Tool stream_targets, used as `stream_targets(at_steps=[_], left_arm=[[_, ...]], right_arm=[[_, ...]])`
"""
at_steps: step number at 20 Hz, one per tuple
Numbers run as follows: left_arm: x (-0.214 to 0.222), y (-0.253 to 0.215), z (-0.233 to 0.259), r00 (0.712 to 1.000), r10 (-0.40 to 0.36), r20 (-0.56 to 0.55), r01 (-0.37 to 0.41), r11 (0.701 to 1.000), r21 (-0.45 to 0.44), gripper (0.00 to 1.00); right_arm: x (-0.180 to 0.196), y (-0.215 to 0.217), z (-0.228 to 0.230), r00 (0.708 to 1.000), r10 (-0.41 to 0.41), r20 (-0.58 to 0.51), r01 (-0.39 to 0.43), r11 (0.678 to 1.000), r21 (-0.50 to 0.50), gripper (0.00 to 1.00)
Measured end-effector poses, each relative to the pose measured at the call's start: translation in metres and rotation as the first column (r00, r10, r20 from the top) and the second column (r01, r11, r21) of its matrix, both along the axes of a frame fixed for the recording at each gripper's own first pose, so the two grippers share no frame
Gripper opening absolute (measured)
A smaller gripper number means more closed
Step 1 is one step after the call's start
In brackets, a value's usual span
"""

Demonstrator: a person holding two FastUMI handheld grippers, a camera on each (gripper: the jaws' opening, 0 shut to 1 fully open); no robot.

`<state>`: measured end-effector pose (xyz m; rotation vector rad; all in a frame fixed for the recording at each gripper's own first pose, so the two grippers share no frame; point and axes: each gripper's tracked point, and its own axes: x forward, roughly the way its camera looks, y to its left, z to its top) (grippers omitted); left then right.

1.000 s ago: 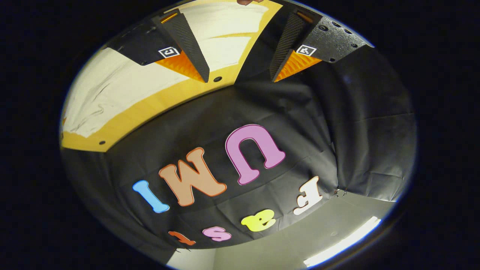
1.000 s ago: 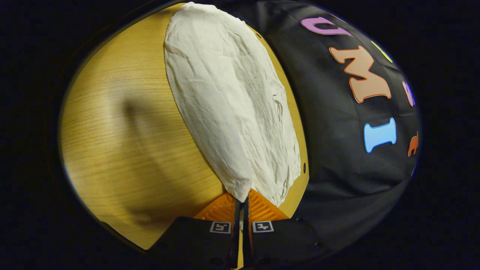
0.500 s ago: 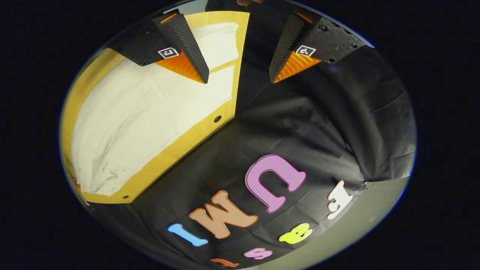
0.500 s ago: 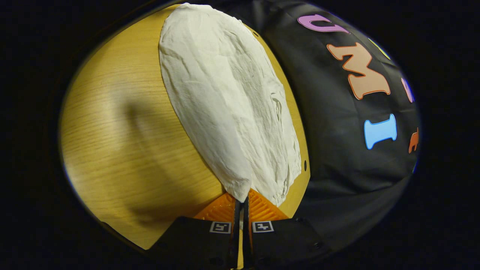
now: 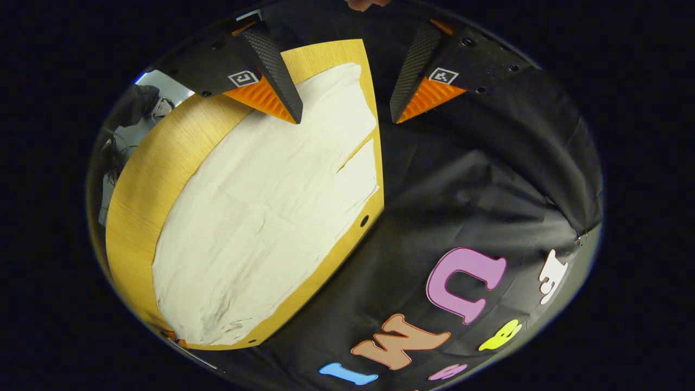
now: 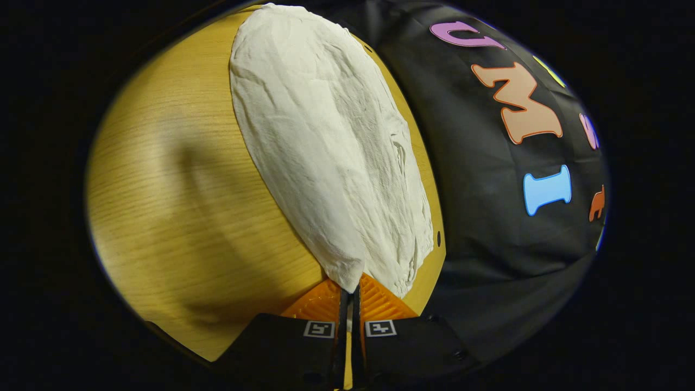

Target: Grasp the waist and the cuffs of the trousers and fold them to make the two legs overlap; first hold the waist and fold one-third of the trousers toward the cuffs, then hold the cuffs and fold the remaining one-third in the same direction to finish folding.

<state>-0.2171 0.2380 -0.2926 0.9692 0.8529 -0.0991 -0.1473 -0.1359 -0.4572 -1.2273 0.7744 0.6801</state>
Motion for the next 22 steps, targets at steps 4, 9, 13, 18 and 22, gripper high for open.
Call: stream_targets(at_steps=[4, 9, 13, 18, 22], left_arm=[[-0.013, 0.005, -0.019, 0.996, -0.030, -0.086, 0.032, 0.999, 0.023, 0.92], [-0.023, 0.014, -0.037, 0.979, -0.087, -0.185, 0.098, 0.994, 0.048, 0.97], [-0.032, 0.022, -0.054, 0.957, -0.092, -0.277, 0.110, 0.993, 0.051, 0.98], [-0.023, 0.020, -0.064, 0.929, -0.194, -0.314, 0.232, 0.969, 0.088, 0.87], [-0.007, 0.027, -0.070, 0.933, -0.191, -0.306, 0.233, 0.967, 0.106, 0.87]], right_arm=[[0.000, 0.000, 0.000, 1.000, -0.002, 0.005, 0.002, 1.000, -0.003, 0.06], [0.000, 0.000, 0.000, 1.000, -0.013, 0.003, 0.013, 1.000, 0.010, 0.03], [0.000, 0.001, 0.001, 1.000, -0.015, 0.015, 0.015, 1.000, 0.009, 0.03], [0.000, -0.001, 0.001, 0.999, -0.025, 0.027, 0.024, 1.000, 0.012, 0.06], [0.001, -0.001, 0.001, 0.998, -0.044, 0.044, 0.043, 0.999, 0.014, 0.06]])
